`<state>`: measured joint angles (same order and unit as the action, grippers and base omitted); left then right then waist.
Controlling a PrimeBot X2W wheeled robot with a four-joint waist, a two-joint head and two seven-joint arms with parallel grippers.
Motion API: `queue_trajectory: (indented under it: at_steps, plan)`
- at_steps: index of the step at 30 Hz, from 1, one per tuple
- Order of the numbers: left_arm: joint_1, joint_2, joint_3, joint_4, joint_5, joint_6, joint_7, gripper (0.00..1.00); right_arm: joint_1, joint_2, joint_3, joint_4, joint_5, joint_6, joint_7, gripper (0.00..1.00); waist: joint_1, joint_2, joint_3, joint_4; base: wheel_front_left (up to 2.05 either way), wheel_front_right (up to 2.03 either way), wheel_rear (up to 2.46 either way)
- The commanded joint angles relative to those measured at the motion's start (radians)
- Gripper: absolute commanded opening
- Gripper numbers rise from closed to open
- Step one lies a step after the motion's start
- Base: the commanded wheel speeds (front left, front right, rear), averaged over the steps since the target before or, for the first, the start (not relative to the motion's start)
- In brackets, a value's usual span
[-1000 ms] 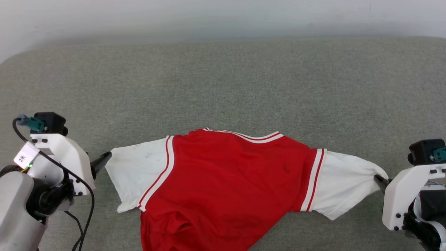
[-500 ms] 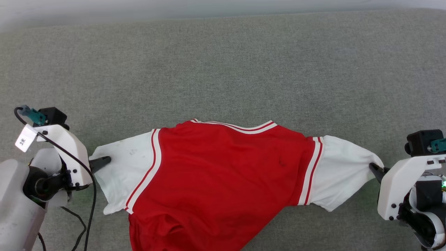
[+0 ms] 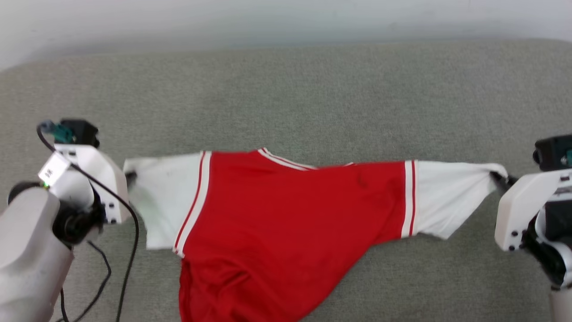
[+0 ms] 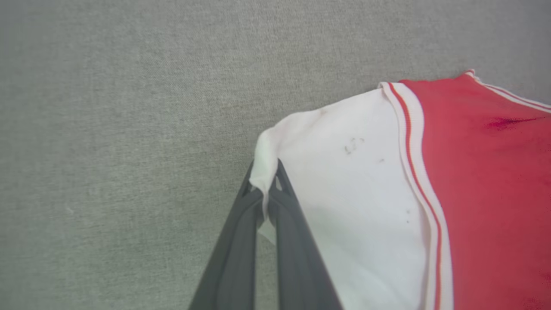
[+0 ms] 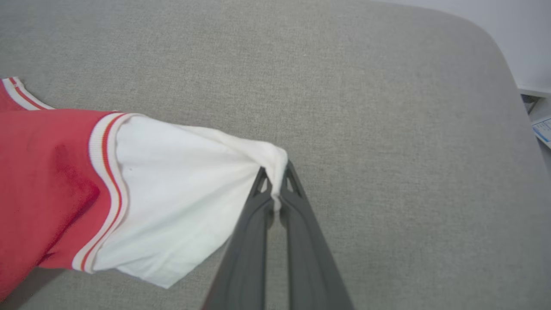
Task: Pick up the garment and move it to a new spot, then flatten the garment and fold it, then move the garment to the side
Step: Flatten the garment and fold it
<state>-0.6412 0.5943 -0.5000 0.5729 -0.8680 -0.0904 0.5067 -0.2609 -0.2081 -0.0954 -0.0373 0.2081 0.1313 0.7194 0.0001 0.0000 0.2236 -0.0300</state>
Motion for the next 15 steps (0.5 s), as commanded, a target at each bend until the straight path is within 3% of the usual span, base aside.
queue_trajectory:
  at_steps: [1,15]
  plan:
    - [-0.034,-0.004,0.003,0.006,0.014,0.015,-0.025,0.00,-0.036,-0.018,-0.001,0.021,-0.018,-0.001,-0.024,0.00,-0.0001,0.0000,-0.030,0.017,0.00,0.00,0.00]
    - [-0.358,-0.078,0.013,0.102,0.187,0.092,-0.323,0.00,-0.482,-0.095,0.071,0.348,-0.078,-0.001,-0.199,0.00,-0.0001,0.0000,-0.067,0.056,0.00,0.00,0.00]
